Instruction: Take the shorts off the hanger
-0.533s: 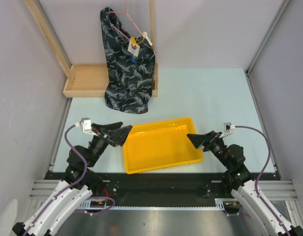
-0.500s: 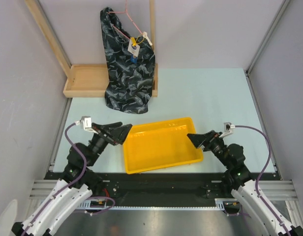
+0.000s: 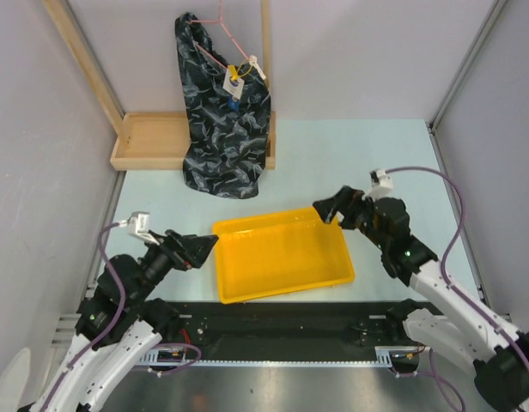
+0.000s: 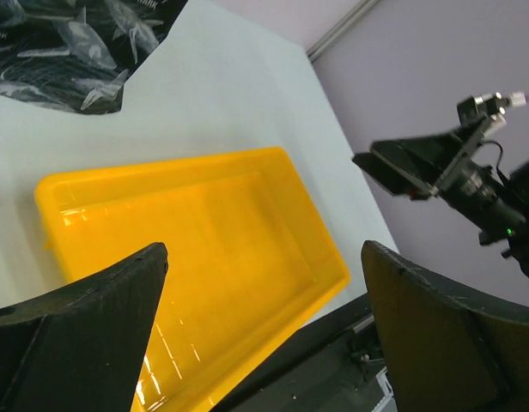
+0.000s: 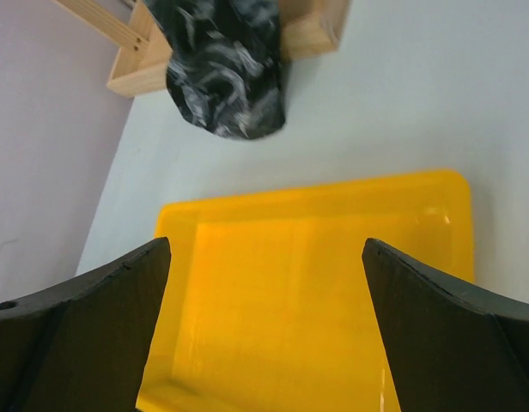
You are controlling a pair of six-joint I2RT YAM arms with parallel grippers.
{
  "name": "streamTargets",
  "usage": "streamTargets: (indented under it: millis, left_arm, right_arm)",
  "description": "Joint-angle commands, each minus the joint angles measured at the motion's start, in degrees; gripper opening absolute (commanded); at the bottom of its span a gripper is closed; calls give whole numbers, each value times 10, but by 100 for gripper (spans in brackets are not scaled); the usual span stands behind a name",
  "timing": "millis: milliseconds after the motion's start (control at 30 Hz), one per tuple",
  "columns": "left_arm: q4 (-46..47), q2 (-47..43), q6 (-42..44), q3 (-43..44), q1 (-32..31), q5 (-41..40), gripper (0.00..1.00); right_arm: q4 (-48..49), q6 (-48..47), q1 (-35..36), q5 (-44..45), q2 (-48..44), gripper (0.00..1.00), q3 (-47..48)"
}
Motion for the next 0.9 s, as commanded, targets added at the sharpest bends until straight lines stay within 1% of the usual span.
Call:
streamTargets:
  millis: [0, 33, 67, 100, 133, 167, 200, 233, 267, 300, 367, 467, 500, 533, 600, 667, 700, 733, 800, 833, 867]
  left_arm:
    - [-67, -42, 0, 33, 2, 17, 100]
    - [-82, -46, 1, 39, 2, 17, 100]
    - [-95, -49, 1, 52, 2, 17, 100]
    - [-122, -50, 2, 59, 2, 17, 100]
    - [-133, -50, 2, 66, 2, 17, 100]
    - [-144, -51, 1, 78, 2, 17, 100]
    - [-163, -53, 2, 84, 2, 17, 100]
    - [-171, -56, 0, 88, 2, 17, 100]
    - [-177, -57, -1, 97, 2, 17, 100]
    - [-182, -62, -2, 101, 2, 17, 100]
    - [-193, -66, -5, 111, 2, 31, 100]
    - [-208, -74, -8, 124, 2, 36, 100]
    - [-211, -77, -8, 125, 2, 36, 100]
    - [-213, -78, -7, 130, 2, 38, 100]
    - [-218, -79, -5, 133, 2, 41, 100]
    - [-224, -77, -1, 140, 2, 41, 100]
    - [-225, -75, 1, 143, 2, 41, 100]
    - [-228, -74, 4, 148, 2, 40, 100]
    - [-233, -67, 9, 153, 2, 40, 100]
    - [-234, -66, 12, 159, 2, 40, 100]
    - [-235, -62, 14, 162, 2, 40, 100]
  right_arm:
    - [74, -96, 17, 21, 109, 100, 143]
    - [86, -104, 17, 20, 133, 100, 166]
    - [96, -112, 18, -8, 189, 100, 191]
    - [101, -123, 20, -14, 215, 100, 223]
    - [100, -128, 24, -13, 247, 100, 285]
    - [99, -139, 26, -8, 274, 100, 323]
    - [95, -156, 35, -4, 332, 100, 356]
    - [90, -165, 37, 2, 358, 100, 387]
    - [85, -174, 40, 6, 382, 100, 456]
    - [76, -183, 45, 6, 430, 100, 486]
    - [68, -204, 50, 11, 469, 100, 569]
    - [63, -222, 53, 5, 531, 100, 635]
    - [50, -229, 55, 6, 544, 100, 681]
    - [45, -244, 60, 12, 574, 100, 700]
    - [37, -258, 64, 13, 601, 100, 750]
    - [35, -268, 65, 12, 637, 98, 781]
    - [30, -270, 66, 12, 648, 97, 808]
    - [30, -273, 67, 8, 672, 91, 822]
    - [24, -284, 69, 3, 692, 84, 862]
    - [21, -287, 72, 3, 705, 78, 877]
    - [15, -291, 75, 5, 729, 76, 898]
